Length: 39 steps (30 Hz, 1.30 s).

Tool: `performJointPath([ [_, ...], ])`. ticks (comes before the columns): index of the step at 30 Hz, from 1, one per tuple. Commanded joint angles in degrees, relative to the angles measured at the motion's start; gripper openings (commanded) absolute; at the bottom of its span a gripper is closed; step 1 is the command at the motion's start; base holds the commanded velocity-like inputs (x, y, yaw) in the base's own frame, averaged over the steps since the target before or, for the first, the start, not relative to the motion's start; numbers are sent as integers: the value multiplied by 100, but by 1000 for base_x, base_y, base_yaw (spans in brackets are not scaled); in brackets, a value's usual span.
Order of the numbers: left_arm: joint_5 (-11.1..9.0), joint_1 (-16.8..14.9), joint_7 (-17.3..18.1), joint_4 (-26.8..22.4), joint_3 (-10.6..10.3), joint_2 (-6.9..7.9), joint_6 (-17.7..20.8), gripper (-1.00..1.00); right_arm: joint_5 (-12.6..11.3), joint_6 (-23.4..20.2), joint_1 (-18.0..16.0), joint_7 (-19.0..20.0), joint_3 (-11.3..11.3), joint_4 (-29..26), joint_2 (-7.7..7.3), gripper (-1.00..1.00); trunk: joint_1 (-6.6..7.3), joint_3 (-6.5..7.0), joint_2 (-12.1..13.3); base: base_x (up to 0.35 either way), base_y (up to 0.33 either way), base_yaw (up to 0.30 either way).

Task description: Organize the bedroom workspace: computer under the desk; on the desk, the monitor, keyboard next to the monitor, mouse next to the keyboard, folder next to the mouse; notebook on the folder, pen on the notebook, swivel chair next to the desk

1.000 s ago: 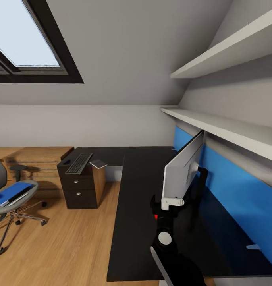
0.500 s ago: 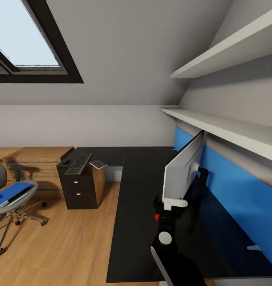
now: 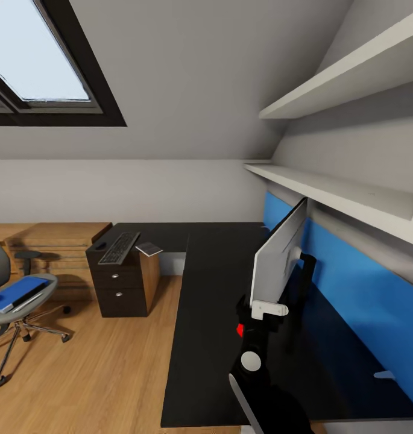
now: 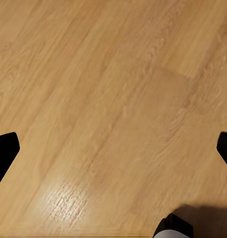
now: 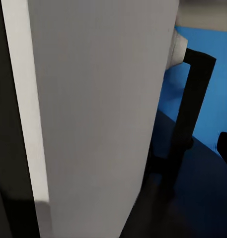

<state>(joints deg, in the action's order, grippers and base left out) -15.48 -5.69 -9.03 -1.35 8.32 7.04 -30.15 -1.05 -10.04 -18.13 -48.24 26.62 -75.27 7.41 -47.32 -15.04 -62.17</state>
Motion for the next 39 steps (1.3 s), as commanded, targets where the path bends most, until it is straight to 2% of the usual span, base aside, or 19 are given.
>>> performJointPath([
  [1,30,-3,-2,3,41,-1,-18,100,-9,-42,-6,-36,10,-5,-2,100,1,-7,-5,-155,-157,0],
  [19,31,-3,-2,3,39,1,-18,100,-9,-42,-6,-36,10,0,-2,100,1,-7,-5,-152,-195,0],
  [28,30,-3,-2,3,39,6,-18,100,-9,-42,-6,-36,10,3,-2,100,1,-7,-5,-16,-246,0],
  [39,28,-3,-2,3,41,8,-3,100,-9,-42,-6,-36,10,3,-2,100,1,-7,-5,-7,-66,0],
])
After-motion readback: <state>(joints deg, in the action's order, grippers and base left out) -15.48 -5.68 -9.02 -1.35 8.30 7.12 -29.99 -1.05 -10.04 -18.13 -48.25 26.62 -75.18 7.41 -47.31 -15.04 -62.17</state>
